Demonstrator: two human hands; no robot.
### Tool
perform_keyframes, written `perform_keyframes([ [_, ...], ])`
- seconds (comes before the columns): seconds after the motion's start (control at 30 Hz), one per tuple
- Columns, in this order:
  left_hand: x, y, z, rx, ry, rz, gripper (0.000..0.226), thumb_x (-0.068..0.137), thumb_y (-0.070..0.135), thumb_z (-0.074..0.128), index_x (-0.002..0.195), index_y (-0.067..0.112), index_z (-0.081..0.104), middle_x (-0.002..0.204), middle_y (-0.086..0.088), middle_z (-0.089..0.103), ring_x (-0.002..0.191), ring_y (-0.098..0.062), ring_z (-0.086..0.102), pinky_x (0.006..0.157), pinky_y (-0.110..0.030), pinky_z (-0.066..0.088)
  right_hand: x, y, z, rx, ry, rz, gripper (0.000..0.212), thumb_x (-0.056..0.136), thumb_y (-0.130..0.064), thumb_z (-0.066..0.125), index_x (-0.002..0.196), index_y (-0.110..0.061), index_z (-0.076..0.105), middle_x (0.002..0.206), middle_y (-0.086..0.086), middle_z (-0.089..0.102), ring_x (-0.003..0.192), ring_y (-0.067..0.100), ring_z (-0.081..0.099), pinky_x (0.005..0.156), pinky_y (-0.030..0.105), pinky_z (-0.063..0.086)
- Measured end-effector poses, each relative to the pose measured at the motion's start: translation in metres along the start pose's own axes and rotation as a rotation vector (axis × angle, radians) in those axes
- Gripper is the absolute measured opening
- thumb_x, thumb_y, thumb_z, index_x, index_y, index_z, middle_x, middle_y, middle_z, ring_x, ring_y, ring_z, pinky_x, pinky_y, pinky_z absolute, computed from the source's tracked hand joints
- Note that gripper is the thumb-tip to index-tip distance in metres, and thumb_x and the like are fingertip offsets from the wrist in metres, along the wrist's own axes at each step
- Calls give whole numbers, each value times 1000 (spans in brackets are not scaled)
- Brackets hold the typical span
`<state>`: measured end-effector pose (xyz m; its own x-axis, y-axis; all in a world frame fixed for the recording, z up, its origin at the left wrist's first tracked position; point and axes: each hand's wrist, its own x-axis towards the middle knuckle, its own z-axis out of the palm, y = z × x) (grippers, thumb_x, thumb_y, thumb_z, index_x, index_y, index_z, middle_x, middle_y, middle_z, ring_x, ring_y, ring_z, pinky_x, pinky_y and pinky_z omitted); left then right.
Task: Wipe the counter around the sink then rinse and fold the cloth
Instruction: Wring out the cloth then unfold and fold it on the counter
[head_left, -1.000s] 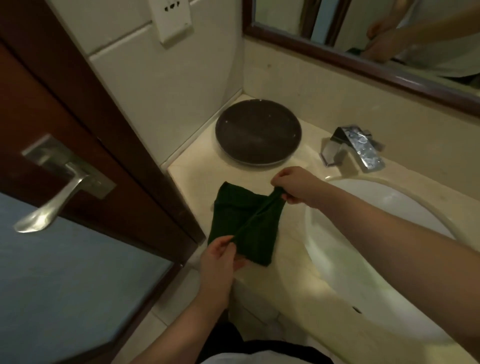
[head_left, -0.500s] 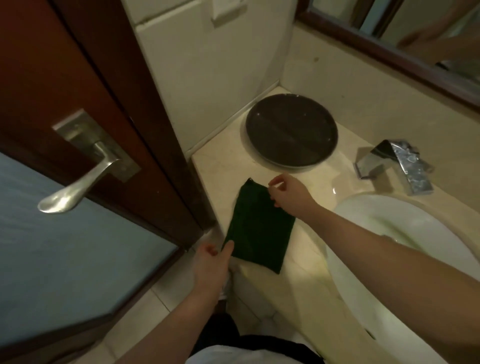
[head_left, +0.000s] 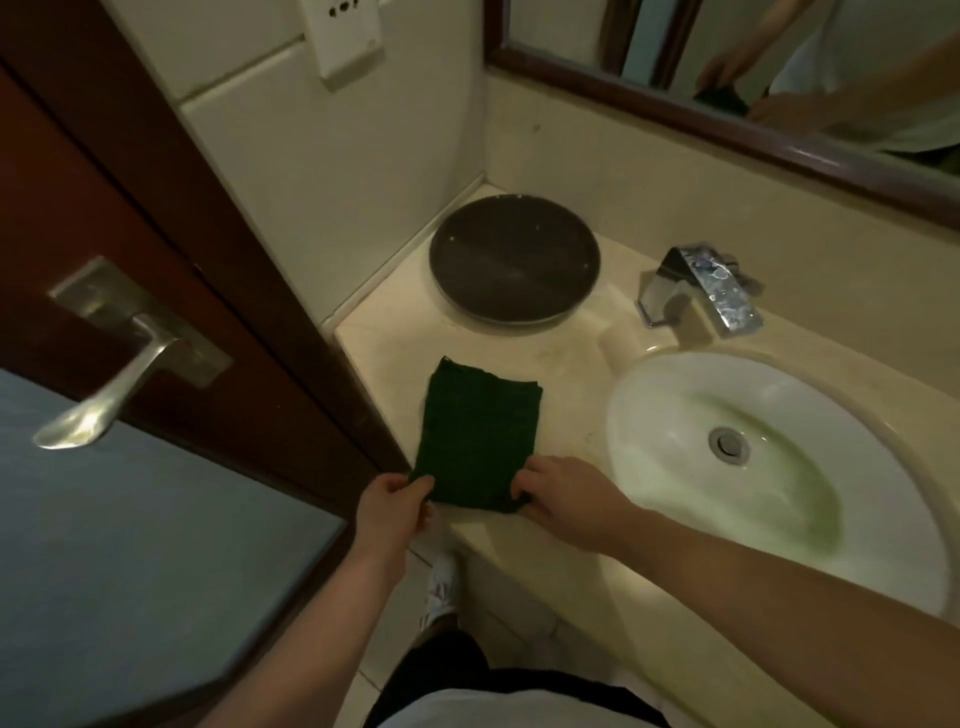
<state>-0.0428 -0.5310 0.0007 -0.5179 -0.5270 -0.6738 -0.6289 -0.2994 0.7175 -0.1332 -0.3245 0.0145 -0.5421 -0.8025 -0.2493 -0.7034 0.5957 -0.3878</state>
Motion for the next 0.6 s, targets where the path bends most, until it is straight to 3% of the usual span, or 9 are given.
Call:
perform_keyframes([
  [0.2, 5, 45, 5, -9, -49, 148, 12, 89, 12, 64, 97, 8, 57, 72, -10, 58, 60, -19, 55, 61, -35, 48, 9, -1, -32, 437, 201, 294, 15, 94, -29, 57, 105, -20, 63, 91, -7, 60, 82, 12, 58, 76, 27, 49],
  [0.3, 21, 76, 11, 18, -107, 151, 13, 88, 18, 66, 98, 12, 61, 82, -10, 63, 65, -18, 59, 58, -29, 50, 30, 5, -51, 630, 268, 440, 14, 95, -28, 57, 99, -18, 65, 84, -8, 62, 79, 11, 60, 71, 22, 47],
  [0.47, 57, 112, 33, 59, -147, 74, 18, 89, 22, 65, 101, 9, 60, 86, -10, 64, 68, -18, 60, 57, -29, 51, 63, 22, -61, 711, 293, 629, 21, 95, -32, 55, 101, -16, 66, 89, -6, 62, 83, 9, 57, 71, 20, 42],
  [0.6, 75, 121, 48, 132, -117, 59, 24, 88, 25, 65, 105, 9, 59, 92, -9, 64, 78, -19, 62, 63, -32, 54, 79, 31, -51, 681, 302, 845, 27, 93, -38, 57, 101, -13, 64, 91, 0, 64, 92, 21, 62, 78, 30, 47],
])
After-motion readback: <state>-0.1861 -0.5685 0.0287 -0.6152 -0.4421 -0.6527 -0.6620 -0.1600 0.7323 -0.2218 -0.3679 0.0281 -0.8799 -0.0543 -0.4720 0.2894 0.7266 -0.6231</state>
